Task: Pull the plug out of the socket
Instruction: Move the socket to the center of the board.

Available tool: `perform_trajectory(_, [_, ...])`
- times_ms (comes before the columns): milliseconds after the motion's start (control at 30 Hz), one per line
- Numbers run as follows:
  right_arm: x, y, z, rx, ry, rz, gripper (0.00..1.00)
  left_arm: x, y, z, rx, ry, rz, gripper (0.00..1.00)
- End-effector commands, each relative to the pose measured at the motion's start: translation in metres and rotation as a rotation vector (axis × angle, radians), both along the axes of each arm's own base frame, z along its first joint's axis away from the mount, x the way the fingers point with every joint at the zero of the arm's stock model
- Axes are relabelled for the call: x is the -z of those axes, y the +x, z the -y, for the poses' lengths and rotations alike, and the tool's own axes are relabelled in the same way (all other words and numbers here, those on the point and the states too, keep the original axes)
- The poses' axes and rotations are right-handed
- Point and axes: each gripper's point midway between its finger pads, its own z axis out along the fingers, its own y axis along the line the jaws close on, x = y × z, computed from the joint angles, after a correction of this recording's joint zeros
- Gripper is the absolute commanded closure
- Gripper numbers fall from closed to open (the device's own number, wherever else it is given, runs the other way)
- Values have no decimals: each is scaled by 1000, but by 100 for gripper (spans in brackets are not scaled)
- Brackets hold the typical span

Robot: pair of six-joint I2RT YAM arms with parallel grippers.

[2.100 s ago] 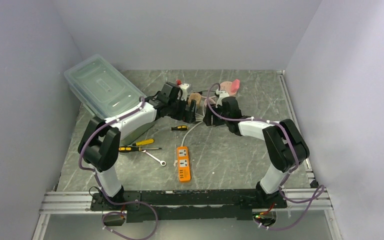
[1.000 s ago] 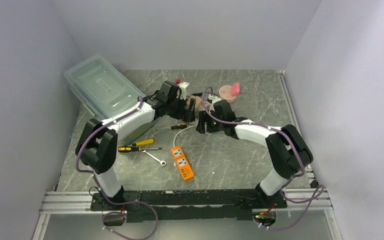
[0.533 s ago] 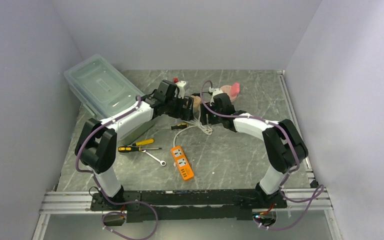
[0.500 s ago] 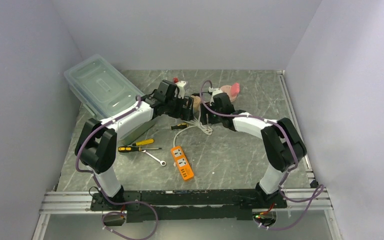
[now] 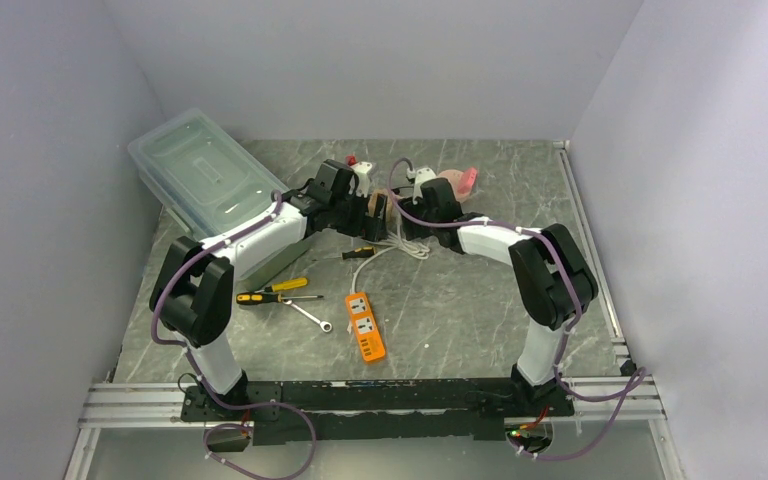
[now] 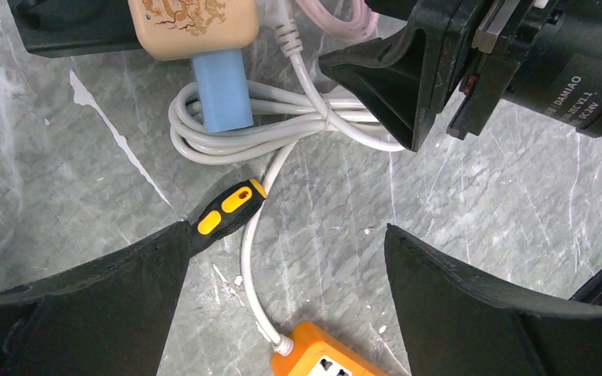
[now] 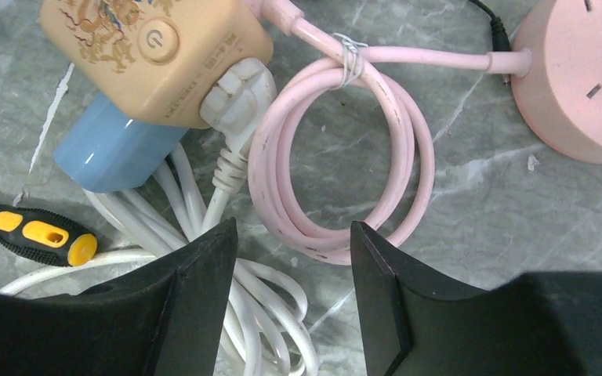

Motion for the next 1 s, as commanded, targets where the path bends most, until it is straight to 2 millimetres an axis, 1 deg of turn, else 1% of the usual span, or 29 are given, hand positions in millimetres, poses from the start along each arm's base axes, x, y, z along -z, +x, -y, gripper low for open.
perform_trajectory(0, [-33, 15, -17, -97, 25, 109, 43, -36, 6, 6, 10, -58, 76, 3])
perform_trajectory(33, [-33, 17, -20, -118, 21, 107, 44, -36, 6, 6, 11, -59, 73, 3])
perform_trajectory(100, [-26, 20, -22, -140, -7, 85, 48, -35, 5, 7, 13, -62, 67, 3])
perform_trajectory(233, [-15, 27, -21, -135, -44, 61, 52, -35, 5, 8, 15, -64, 65, 3])
perform_trajectory(400, [1, 28, -17, -120, -74, 29, 53, -40, 4, 7, 14, -69, 75, 3])
perform_trajectory(467, [5, 28, -15, -101, -82, 10, 55, -41, 4, 7, 15, -70, 76, 3])
perform_trajectory(500, [4, 28, -14, -93, -75, 8, 57, -43, 4, 7, 15, -72, 79, 3])
perform_trajectory(600, [11, 19, -6, -61, -93, -30, 61, -46, 4, 6, 13, -72, 90, 3])
perform_trajectory(667, [17, 15, -1, -24, -94, -58, 66, -49, 4, 5, 11, -73, 98, 2])
perform_trajectory(700, [21, 13, 2, -9, -102, -71, 71, -50, 3, 4, 10, -74, 100, 2])
perform_trajectory(800, [32, 5, 10, 31, -116, -120, 88, -55, 3, 4, 12, -81, 110, 2])
perform_trajectory(867, [32, -3, 13, 54, -105, -139, 99, -57, 2, 4, 11, -84, 114, 2])
perform_trajectory(900, [31, -8, 15, 65, -94, -150, 100, -58, 2, 3, 10, -83, 119, 2])
perform_trajectory(967, [23, -23, 16, 77, -59, -168, 100, -57, 2, 2, 6, -78, 123, 2])
